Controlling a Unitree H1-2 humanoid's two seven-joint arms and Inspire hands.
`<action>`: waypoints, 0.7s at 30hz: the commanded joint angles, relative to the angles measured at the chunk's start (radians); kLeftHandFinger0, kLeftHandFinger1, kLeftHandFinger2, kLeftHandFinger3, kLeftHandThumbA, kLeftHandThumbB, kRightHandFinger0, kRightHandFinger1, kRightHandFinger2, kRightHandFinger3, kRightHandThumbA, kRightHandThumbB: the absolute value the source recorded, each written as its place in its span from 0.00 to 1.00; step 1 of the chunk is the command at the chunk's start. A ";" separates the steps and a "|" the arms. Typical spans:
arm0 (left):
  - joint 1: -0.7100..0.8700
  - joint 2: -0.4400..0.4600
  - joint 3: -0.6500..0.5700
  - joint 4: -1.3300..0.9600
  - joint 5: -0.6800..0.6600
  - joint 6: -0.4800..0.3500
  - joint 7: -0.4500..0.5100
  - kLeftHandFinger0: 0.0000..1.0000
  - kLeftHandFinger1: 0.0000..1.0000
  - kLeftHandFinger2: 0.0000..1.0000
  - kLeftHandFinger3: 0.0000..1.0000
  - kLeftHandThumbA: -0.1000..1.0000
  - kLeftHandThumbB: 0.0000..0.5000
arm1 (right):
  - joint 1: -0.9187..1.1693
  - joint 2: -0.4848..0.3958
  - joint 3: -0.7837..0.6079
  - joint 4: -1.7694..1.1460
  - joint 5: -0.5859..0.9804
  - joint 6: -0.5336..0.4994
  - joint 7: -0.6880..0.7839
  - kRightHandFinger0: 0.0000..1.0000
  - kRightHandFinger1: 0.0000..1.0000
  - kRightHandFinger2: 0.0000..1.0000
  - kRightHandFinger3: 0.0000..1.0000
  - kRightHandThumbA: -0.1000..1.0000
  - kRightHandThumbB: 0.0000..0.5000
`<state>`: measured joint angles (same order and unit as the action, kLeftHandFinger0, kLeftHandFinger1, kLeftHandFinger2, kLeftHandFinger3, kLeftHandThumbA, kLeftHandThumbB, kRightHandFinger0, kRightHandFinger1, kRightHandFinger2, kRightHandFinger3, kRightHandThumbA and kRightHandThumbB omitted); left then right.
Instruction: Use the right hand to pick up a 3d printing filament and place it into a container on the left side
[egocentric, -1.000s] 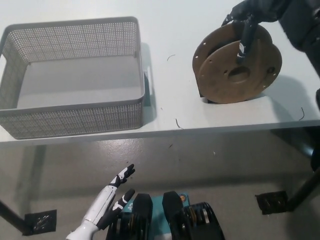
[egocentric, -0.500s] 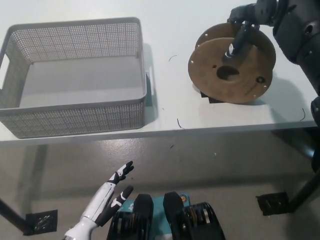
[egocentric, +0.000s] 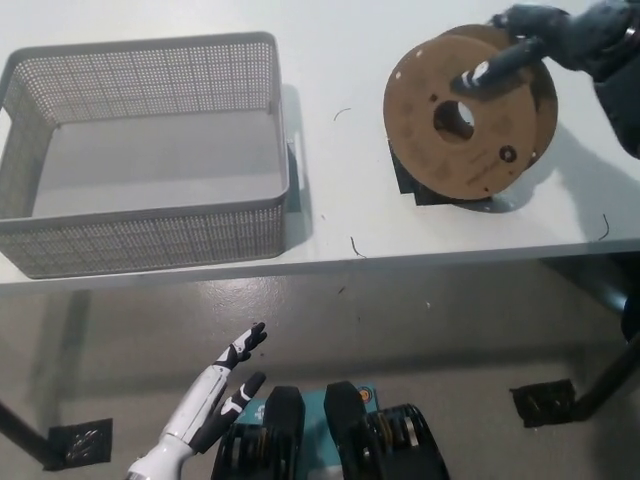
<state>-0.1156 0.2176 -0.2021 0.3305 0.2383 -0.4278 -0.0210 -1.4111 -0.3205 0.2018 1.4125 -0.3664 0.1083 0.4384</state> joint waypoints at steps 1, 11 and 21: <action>-0.017 0.008 -0.003 -0.012 -0.014 -0.042 0.002 1.00 1.00 1.00 1.00 1.00 0.65 | 0.007 0.003 -0.257 0.022 0.281 0.117 -0.032 0.01 0.37 0.75 0.76 0.00 0.26; -0.019 0.004 0.000 -0.013 -0.004 -0.042 -0.004 1.00 1.00 1.00 1.00 1.00 0.65 | 0.036 -0.014 -0.458 0.020 0.347 0.110 -0.034 0.00 0.28 0.75 0.34 0.00 0.30; -0.014 0.003 -0.002 -0.011 -0.003 -0.042 -0.003 1.00 1.00 1.00 1.00 1.00 0.65 | 0.071 -0.011 -0.660 0.030 0.486 0.140 -0.055 0.00 0.24 0.59 0.03 0.00 0.29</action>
<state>-0.1160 0.2178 -0.2075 0.3306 0.2410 -0.4279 -0.0215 -1.2840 -0.3217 -0.3722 1.4590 -0.0476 0.2385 0.3954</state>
